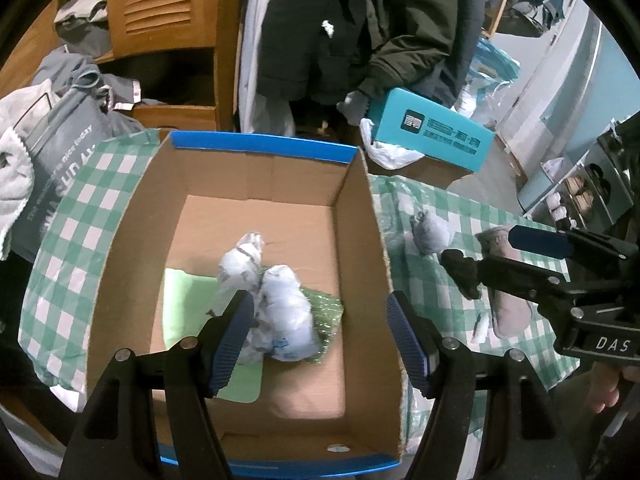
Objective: Organize soft objects
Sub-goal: 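Move both tools back over the grey socks on the tablecloth, then grasp the grey sock ball with the left tool while the right tool grasps the long grey sock, then carry the grey sock ball with the left tool while the right tool carries the long sock over the box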
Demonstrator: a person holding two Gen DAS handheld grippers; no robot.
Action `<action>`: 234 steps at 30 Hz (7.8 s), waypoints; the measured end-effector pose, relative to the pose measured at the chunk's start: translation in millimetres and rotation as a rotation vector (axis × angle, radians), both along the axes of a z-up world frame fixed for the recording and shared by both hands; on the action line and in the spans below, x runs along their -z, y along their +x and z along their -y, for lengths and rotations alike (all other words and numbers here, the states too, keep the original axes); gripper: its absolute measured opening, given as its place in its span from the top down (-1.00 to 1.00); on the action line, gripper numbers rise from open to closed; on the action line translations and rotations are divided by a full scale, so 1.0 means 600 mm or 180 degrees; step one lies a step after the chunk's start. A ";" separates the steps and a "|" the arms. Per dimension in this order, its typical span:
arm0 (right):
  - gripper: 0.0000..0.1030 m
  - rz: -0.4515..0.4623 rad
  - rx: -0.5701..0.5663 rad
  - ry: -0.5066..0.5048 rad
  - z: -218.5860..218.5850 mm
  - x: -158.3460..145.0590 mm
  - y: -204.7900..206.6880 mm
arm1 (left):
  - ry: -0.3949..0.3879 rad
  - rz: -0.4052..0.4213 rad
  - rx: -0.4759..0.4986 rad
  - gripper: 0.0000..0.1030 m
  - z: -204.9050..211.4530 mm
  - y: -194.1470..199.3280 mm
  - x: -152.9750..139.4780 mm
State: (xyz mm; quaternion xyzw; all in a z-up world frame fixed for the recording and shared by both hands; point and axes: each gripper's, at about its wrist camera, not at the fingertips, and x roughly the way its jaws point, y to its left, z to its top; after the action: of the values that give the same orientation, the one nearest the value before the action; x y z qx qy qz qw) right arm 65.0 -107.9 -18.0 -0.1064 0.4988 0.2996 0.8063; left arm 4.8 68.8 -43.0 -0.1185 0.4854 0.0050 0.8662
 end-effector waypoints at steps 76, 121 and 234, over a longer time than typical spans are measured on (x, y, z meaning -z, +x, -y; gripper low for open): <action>-0.36 -0.0377 0.1430 -0.0399 0.345 0.153 0.143 | -0.0085 -0.0496 0.0712 -0.59 0.243 0.179 0.091; 0.46 -0.0477 0.1518 -0.0773 0.341 0.267 0.195 | 0.0024 -0.0711 0.0542 0.35 0.249 0.298 0.180; 0.66 0.0222 -0.0041 0.0152 -0.049 -0.049 0.027 | 0.0071 0.0032 0.0039 0.41 -0.038 0.007 -0.018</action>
State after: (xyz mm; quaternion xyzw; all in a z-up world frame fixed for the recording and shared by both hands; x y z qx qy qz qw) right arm 81.3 -78.4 11.7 -0.1007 0.4624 0.3127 0.8236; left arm 9.0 91.3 -32.3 -0.1059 0.4817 0.0045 0.8699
